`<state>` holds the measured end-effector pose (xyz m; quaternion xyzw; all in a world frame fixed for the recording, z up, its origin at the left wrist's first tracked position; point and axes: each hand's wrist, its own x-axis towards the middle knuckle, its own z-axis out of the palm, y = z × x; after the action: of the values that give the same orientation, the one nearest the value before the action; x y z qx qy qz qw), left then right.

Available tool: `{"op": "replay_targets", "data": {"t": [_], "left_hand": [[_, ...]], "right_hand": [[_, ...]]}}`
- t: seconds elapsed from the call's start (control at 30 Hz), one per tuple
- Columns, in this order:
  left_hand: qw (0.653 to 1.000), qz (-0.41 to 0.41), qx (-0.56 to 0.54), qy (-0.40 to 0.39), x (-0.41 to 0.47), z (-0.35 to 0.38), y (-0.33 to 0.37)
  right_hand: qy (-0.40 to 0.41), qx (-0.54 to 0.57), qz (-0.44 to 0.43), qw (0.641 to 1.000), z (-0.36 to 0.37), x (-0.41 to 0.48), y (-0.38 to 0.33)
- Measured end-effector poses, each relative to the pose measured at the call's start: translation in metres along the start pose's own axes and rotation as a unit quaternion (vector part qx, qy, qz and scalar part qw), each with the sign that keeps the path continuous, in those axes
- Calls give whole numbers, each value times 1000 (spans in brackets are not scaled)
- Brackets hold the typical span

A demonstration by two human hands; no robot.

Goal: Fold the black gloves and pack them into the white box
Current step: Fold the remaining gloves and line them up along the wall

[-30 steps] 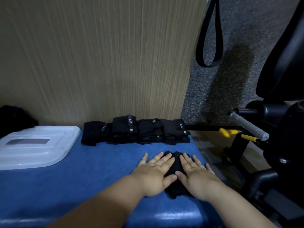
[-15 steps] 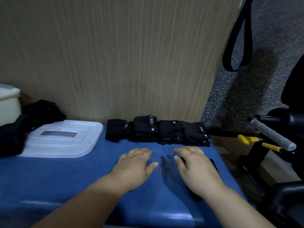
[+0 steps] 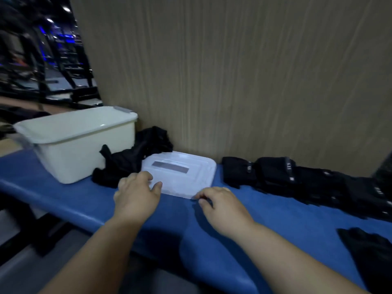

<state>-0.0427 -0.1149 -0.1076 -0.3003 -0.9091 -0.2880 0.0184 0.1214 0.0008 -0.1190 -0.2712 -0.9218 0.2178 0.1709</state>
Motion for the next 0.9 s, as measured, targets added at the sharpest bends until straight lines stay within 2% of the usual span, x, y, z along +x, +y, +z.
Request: {"op": "replay_targets", "data": {"t": [0.33, 0.47, 0.6, 0.73, 0.9], "left_hand": [[981, -106, -97, 128, 35, -10, -61], [981, -97, -143, 93, 49, -5, -74], [966, -80, -237, 62, 57, -1, -81], [954, -76, -289, 40, 58, -1, -76], [961, -41, -271, 22, 55, 4, -69]], "right_hand": [[-41, 50, -19, 998, 56, 79, -70], [-72, 138, 2, 988, 67, 103, -95], [-74, 221, 54, 971, 76, 121, -108], [-43, 239, 89, 966, 79, 131, -107], [-27, 227, 151, 962, 74, 136, -103]]}}
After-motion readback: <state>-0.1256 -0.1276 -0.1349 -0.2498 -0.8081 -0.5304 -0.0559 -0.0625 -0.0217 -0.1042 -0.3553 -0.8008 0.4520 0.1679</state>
